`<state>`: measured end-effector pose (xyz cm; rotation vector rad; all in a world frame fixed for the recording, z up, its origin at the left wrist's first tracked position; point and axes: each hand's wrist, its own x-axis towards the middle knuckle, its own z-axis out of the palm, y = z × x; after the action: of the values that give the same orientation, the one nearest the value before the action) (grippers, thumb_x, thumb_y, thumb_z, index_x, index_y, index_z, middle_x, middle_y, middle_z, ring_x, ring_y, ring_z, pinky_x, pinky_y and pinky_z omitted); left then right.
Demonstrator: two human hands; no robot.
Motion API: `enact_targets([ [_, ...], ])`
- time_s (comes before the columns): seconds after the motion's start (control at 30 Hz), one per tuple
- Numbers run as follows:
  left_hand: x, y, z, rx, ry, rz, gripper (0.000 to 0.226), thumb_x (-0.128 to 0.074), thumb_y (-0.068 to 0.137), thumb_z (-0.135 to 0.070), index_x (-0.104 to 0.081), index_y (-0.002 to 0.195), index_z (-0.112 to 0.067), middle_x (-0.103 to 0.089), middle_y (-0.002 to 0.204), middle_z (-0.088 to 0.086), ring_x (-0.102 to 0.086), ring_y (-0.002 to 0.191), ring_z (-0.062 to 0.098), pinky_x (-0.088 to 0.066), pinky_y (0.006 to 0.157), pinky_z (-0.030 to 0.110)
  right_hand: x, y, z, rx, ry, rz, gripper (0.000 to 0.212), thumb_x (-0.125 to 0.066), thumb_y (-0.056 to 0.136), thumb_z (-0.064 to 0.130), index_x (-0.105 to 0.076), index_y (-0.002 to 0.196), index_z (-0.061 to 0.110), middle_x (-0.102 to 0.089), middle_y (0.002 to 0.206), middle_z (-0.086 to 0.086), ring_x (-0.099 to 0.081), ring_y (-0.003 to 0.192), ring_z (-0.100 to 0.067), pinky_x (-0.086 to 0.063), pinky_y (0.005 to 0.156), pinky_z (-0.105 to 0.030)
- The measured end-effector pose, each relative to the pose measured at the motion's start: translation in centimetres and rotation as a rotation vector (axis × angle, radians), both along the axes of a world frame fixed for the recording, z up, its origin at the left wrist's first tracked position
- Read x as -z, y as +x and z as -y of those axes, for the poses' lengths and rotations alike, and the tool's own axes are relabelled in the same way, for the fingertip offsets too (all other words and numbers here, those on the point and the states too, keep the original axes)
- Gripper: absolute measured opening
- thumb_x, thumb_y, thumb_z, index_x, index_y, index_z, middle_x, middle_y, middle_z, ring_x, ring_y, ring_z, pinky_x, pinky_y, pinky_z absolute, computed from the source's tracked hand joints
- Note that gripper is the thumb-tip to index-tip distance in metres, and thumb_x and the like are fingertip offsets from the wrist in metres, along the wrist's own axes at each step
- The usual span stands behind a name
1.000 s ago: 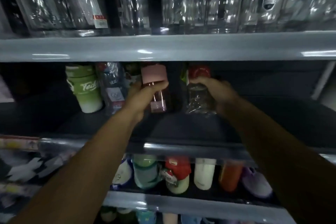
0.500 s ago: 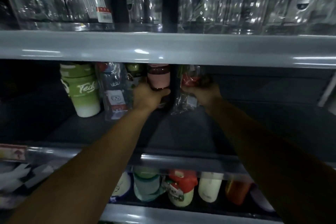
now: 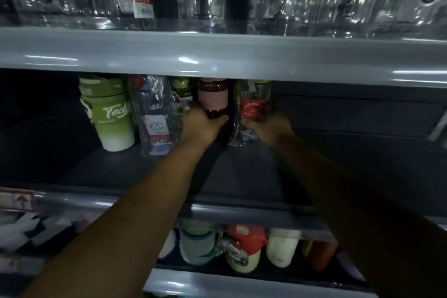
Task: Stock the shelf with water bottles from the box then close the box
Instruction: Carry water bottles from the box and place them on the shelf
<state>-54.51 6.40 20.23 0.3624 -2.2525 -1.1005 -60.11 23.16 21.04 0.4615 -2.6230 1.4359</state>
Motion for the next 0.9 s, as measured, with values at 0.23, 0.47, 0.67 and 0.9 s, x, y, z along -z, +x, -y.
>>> enact_targets([
  [0.23,0.2,4.2,0.3,0.067,-0.019,0.067,0.034,-0.079,0.088,-0.03,-0.066,0.116,-0.015,-0.068,0.092,-0.008,-0.064,0.085,0.01,-0.045,0.067,0.017,-0.9,2.7,-4.8,-0.01,0.187,-0.013,0.051,-0.083,0.083,0.028,-0.064,0.124,0.005,-0.07,0.117,-0.012,-0.066,0.104,-0.023,-0.053,0.087,-0.027],
  [0.47,2.4,11.8,-5.4,0.294,-0.017,-0.093,0.039,-0.077,0.089,-0.027,-0.059,0.124,-0.031,-0.066,0.11,-0.018,-0.065,0.1,-0.003,-0.05,0.087,0.012,0.1,11.1,-12.7,0.056,0.219,-0.401,0.02,-0.074,0.091,0.018,-0.069,0.104,0.003,-0.074,0.102,-0.017,-0.07,0.096,-0.036,-0.053,0.081,-0.039],
  [0.67,4.5,20.1,-15.0,0.457,-0.147,-0.133,0.045,-0.068,0.089,-0.045,-0.059,0.132,-0.031,-0.063,0.126,-0.024,-0.057,0.118,-0.009,-0.043,0.097,0.008,3.9,21.5,-24.1,0.051,0.023,-0.531,0.029,-0.071,0.093,0.023,-0.066,0.12,0.011,-0.064,0.115,0.004,-0.066,0.104,-0.009,-0.05,0.091,-0.021],
  [0.9,13.1,27.4,-32.0,0.7,-0.079,0.003,0.04,-0.07,0.088,-0.049,-0.065,0.122,-0.027,-0.067,0.119,-0.02,-0.061,0.114,-0.005,-0.042,0.092,0.008,13.2,36.2,-40.8,0.367,-0.051,-0.277,0.029,-0.071,0.093,0.03,-0.064,0.12,0.02,-0.067,0.114,0.012,-0.066,0.103,-0.003,-0.056,0.082,-0.029],
])
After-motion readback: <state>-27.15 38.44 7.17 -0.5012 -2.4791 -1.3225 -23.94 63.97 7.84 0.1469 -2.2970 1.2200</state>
